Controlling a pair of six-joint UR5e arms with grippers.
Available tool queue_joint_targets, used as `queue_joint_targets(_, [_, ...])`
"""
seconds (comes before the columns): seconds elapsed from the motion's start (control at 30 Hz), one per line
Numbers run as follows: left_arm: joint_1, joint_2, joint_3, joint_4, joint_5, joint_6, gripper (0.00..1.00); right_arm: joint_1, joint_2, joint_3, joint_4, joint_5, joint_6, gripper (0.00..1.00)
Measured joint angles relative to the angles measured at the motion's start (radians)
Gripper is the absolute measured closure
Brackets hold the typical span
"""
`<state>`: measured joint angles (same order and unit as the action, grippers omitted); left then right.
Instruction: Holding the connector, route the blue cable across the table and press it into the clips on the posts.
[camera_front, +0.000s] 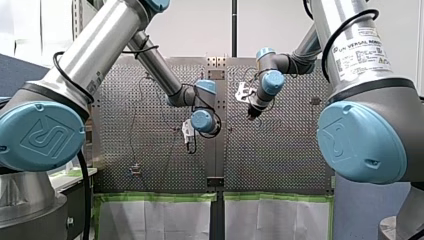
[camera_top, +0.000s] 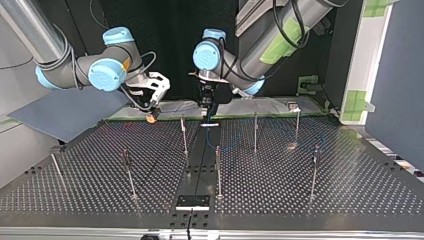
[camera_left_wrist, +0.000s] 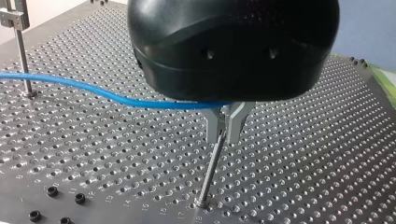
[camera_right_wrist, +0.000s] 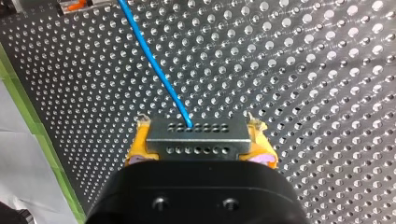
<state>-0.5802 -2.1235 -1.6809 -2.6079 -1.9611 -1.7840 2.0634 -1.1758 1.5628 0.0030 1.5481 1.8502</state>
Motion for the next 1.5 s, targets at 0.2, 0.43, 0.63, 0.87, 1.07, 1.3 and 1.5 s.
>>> queue_joint_targets(0.2, [0.0,0.0,0.0,0.0,0.0,0.0,0.89,0.0,0.0,0.0,0.0,0.0,0.0,1.0])
queue_joint_targets(0.43, [0.0,0.0,0.0,0.0,0.0,0.0,0.89,0.0,0.0,0.0,0.0,0.0,0.0,1.0])
queue_joint_targets(0.63, [0.0,0.0,0.0,0.0,0.0,0.0,0.89,0.0,0.0,0.0,0.0,0.0,0.0,1.0])
queue_joint_targets(0.87, [0.0,0.0,0.0,0.0,0.0,0.0,0.89,-0.004,0.004,0.001,-0.004,-0.001,0.001,1.0])
queue_joint_targets(1.07, [0.0,0.0,0.0,0.0,0.0,0.0,0.89,-0.013,0.012,0.002,-0.014,-0.002,0.002,1.0])
queue_joint_targets(1.3, [0.0,0.0,0.0,0.0,0.0,0.0,0.89,-0.015,0.014,0.003,-0.017,-0.003,0.002,1.0])
queue_joint_targets(1.5, [0.0,0.0,0.0,0.0,0.0,0.0,0.89,-0.037,0.045,-0.004,-0.04,-0.021,-0.005,1.0])
